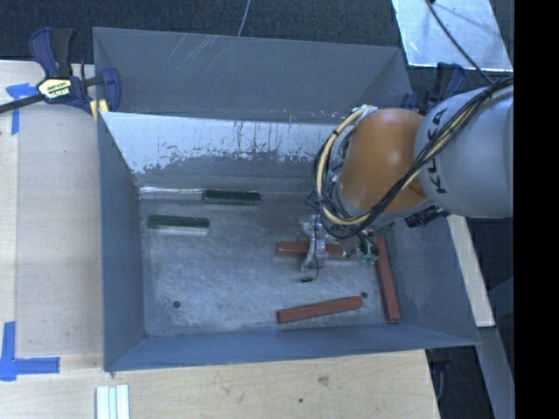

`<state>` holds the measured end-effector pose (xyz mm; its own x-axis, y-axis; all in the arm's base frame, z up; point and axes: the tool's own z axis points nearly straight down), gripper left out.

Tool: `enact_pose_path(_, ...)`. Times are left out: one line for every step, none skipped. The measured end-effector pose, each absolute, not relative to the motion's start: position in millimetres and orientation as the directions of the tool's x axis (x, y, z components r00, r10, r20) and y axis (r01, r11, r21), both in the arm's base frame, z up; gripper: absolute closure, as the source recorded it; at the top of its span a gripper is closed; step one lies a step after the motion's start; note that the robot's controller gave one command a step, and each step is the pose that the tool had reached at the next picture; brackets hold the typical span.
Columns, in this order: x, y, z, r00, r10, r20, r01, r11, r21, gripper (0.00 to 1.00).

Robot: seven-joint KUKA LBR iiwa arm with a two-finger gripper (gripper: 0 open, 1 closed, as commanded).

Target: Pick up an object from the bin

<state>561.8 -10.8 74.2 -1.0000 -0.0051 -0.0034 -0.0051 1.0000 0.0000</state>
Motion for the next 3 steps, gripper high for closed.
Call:
enact_pose_path(561.4, -11, 85, -1.000, -0.004, 0.000, -0.004, 1.000, 0.000, 1.00)
enact_pose_path(560.5, -11, 101, -1.000, -0.004, 0.004, -0.004, 1.000, 0.000, 1.00)
enact_pose_path(561.1, -11, 121, -1.000, -0.004, 0.001, -0.004, 1.000, 0.000, 1.00)
